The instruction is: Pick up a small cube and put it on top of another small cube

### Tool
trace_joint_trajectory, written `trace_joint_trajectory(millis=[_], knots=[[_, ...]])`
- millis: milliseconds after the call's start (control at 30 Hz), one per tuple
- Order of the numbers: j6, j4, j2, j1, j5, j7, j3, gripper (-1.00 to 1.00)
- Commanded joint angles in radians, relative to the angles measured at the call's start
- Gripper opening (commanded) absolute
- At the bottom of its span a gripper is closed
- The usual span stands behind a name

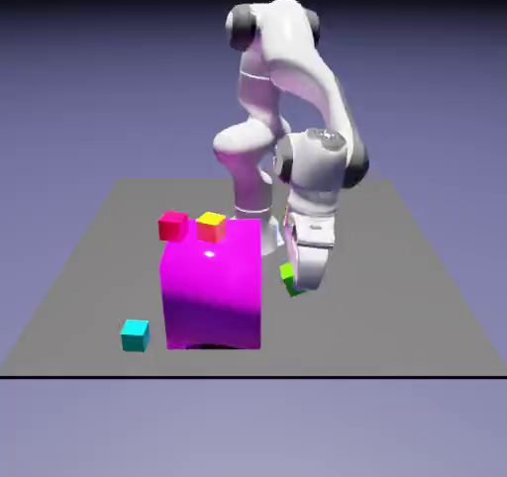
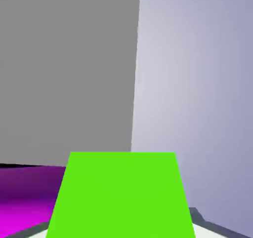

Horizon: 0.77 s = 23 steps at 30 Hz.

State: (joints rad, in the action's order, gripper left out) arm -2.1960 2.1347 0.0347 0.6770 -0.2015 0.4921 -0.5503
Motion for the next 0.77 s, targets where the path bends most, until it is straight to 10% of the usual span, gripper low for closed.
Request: trace_joint_trajectory(millis=[0, 400, 600, 633, 733], knots=[[0.03, -0.001, -0.036, -0.028, -0.036, -0.037, 0.023, -1.0], [0.52, 0.27, -0.459, -0.385, -0.329, -0.45, 0.317, -1.0], [0.364, 0.432, -0.439, -0.421, -0.383, -0.485, 0.271, -1.0], [0.364, 0.432, -0.439, -0.421, -0.383, -0.485, 0.271, 1.0], [0.451, 0.361, -0.451, -0.405, -0.353, -0.47, 0.298, 1.0]])
